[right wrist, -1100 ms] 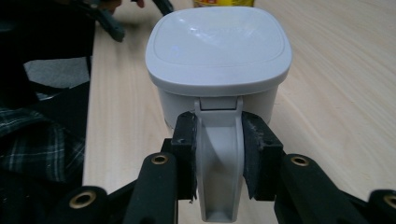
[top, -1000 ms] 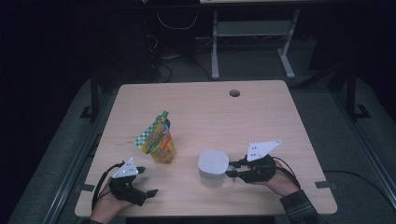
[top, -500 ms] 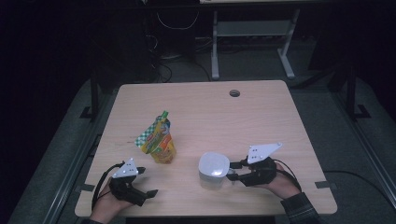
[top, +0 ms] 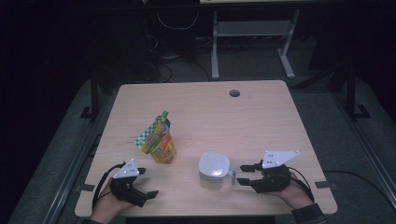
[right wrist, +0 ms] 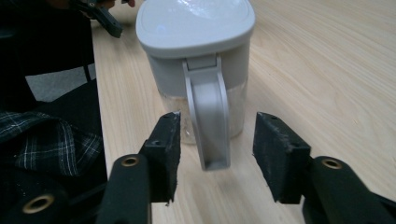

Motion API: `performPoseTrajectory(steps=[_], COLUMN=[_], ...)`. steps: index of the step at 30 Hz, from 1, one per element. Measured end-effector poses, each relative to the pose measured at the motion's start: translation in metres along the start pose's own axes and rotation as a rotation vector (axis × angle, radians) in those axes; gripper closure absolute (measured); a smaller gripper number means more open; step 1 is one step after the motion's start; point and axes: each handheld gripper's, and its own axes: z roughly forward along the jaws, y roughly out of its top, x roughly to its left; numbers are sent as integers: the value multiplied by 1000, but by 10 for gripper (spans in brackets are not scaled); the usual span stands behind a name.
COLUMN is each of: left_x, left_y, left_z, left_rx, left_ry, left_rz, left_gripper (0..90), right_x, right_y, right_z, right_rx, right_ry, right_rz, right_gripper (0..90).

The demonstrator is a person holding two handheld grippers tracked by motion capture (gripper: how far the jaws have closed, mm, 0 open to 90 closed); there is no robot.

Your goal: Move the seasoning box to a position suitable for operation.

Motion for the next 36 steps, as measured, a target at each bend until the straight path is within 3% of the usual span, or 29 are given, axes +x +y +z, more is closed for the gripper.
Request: performPoseTrajectory(steps=[4, 8, 11, 22, 36], left_x=[0, -1, 0, -1, -2], left_y=[0, 0, 1, 1, 0], left_z=[0, 0, 0, 2, 3], left_rx=[0, 0, 6, 6, 6], left_ry=[1, -1, -7, -13, -18], left_rz=[-3, -5, -9, -5, -8], left_gripper=[2, 2, 2, 2, 2], right_x=[5, 13, 18, 23, 16], right_y=[-8, -13, -15, -17, -17], right_z=[-5, -3, 3, 27, 36], right_rx=[-7, 10, 9, 49, 59], right_ry=[8, 11, 25, 36, 5], right_rz=[28, 10, -2, -20, -14], right_gripper=[652, 836, 890, 896, 897])
